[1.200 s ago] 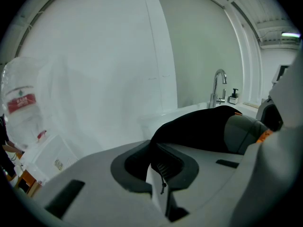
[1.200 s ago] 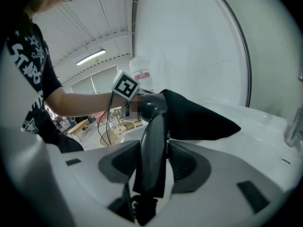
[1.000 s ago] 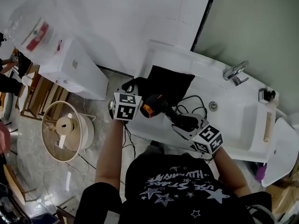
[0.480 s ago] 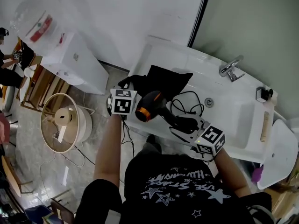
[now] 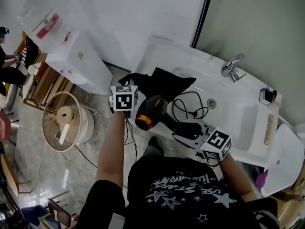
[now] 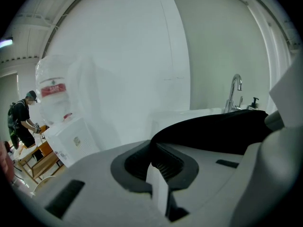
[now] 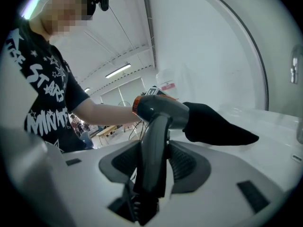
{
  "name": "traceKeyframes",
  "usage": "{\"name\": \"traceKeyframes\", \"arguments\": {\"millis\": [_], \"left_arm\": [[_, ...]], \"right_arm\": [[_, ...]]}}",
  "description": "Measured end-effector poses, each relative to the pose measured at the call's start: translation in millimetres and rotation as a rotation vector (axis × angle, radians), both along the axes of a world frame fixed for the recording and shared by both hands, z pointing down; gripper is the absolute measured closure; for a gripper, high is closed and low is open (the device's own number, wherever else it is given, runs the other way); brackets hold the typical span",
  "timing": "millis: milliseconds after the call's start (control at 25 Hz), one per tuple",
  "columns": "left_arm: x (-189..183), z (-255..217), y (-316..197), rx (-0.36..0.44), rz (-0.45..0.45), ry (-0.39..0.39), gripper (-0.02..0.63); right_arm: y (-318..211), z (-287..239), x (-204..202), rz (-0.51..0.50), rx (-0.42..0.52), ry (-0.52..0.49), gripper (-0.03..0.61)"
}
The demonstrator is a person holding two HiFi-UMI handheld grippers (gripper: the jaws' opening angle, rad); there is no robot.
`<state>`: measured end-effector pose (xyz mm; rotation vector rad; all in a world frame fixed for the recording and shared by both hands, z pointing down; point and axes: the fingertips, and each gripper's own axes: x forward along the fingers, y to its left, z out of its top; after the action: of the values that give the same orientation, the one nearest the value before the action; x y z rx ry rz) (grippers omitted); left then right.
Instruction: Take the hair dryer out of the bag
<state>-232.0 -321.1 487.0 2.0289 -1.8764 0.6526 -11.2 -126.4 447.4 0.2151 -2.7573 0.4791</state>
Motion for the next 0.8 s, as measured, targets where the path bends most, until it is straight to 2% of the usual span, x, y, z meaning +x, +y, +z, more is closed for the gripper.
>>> {"name": "traceKeyframes", "arguments": {"millis": [280, 440, 600, 680, 800], "left_arm": [[8.4, -8.5, 14.7, 0.036, -0.006, 0.033, 0.589], [25.4, -4.8, 29.7, 0.045, 0.040, 0.041, 0.589], [46.4, 3.6, 43.5, 0.037, 0.079, 0.064, 0.589], [51.7, 7.4, 49.9, 0.029, 0.070, 0.089, 0.589], [55.2, 12.7, 59.0, 0.023, 0.055, 0.070, 0.589]], "right_arm": [[9.2, -5.4, 10.3, -0.004, -0.009, -0.022, 0.388], [13.8, -6.8, 16.9, 0.003, -0.025, -0.039, 0.388], [28.4, -12.5, 16.7, -0.033, -0.019, -0.054, 0.388], [35.6, -15.9, 17.8, -0.045, -0.019, -0.069, 0.388], [43.1, -17.7, 26.6, -0.045, -0.028, -0.082, 0.388]]}}
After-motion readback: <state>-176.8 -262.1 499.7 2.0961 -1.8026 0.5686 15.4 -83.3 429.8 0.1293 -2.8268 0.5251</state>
